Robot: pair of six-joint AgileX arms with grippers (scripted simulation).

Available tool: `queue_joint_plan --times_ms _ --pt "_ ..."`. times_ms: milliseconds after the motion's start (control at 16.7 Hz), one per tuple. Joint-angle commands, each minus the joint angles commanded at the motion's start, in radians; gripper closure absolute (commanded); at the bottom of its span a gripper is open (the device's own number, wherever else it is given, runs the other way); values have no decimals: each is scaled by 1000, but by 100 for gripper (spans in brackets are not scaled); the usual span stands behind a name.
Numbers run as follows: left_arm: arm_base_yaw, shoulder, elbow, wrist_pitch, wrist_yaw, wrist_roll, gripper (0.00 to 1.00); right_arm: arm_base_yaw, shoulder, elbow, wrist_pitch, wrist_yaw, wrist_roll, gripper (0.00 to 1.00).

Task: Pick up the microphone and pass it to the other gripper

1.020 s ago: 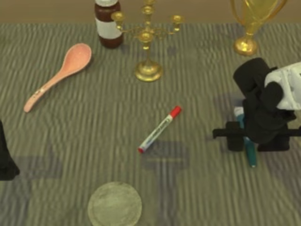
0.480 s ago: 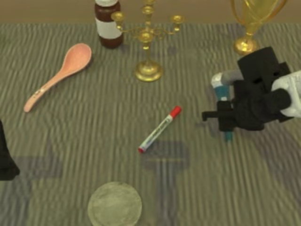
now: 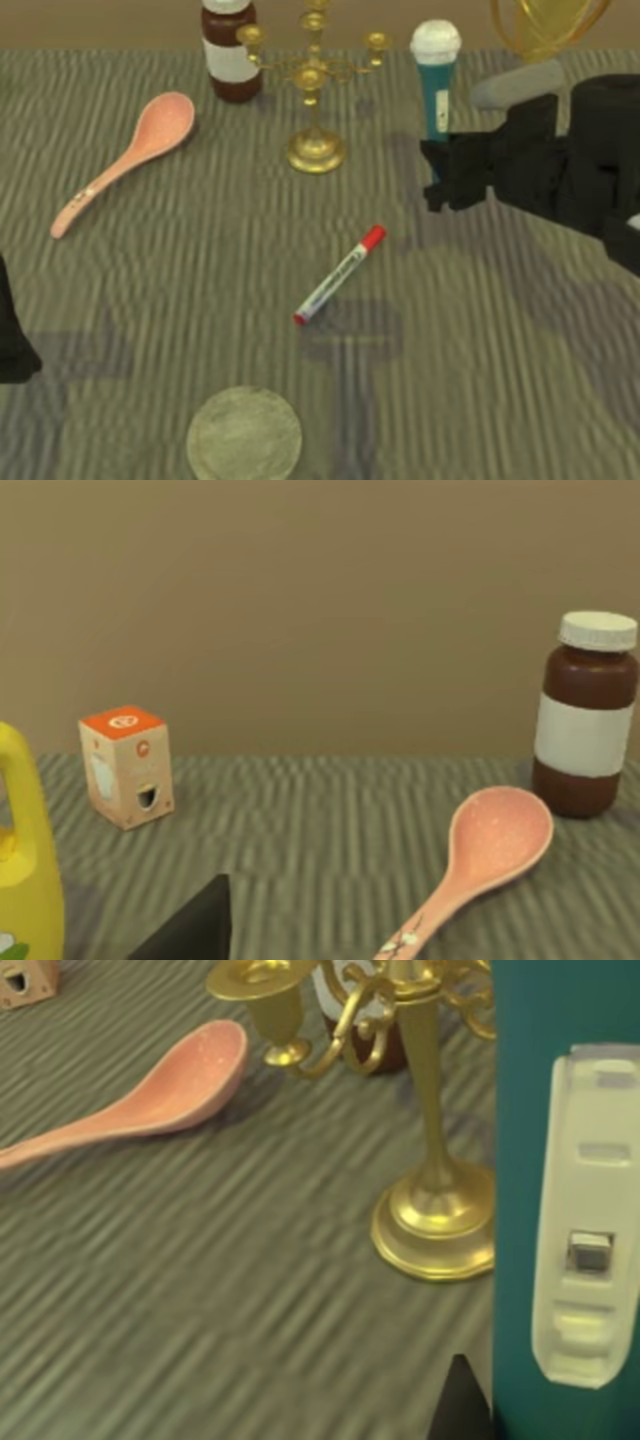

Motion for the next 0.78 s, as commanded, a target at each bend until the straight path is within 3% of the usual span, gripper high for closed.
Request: queue_joint_plan --times_ms 180,360,780 --pt "0 0 0 0 0 0 0 -5 -78 -61 212 -68 -60 100" --pt "0 0 0 0 0 0 0 -9 -139 -99 331 -111 -101 100" --pt "0 0 0 0 0 0 0 -2 -152 -103 357 -118 -109 100"
